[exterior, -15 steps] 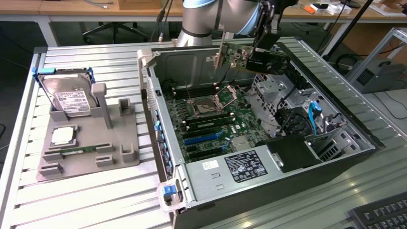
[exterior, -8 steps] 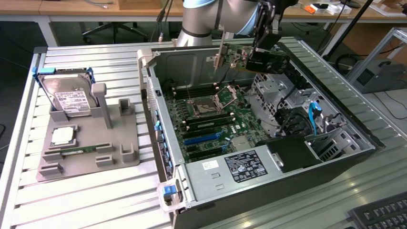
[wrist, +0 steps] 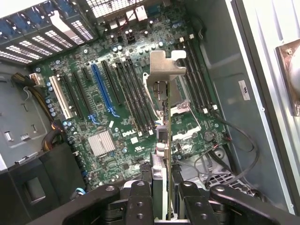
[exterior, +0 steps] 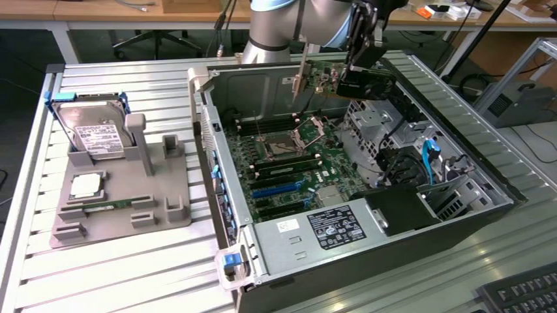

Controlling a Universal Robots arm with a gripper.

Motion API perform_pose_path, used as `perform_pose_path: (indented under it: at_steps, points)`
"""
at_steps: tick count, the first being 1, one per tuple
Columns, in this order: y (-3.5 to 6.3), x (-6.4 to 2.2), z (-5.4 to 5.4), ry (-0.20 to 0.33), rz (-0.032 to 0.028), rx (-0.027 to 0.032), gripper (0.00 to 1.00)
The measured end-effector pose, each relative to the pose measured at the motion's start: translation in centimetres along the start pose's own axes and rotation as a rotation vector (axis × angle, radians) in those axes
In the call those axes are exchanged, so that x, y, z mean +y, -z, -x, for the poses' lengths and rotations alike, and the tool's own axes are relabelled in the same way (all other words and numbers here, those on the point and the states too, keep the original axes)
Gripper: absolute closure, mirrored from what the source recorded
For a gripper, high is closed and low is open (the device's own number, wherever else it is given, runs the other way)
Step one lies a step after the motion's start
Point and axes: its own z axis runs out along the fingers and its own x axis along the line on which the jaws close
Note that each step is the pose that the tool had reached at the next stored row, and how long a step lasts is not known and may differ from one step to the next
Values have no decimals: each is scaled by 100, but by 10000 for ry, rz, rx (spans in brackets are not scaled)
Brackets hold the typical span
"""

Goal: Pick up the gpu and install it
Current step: 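Insert the gpu into the slot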

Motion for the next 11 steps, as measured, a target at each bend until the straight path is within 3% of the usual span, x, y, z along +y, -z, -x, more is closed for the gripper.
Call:
perform_pose_path:
  at_steps: [11]
  points:
    - [-2,0,0,426,12,-10,73]
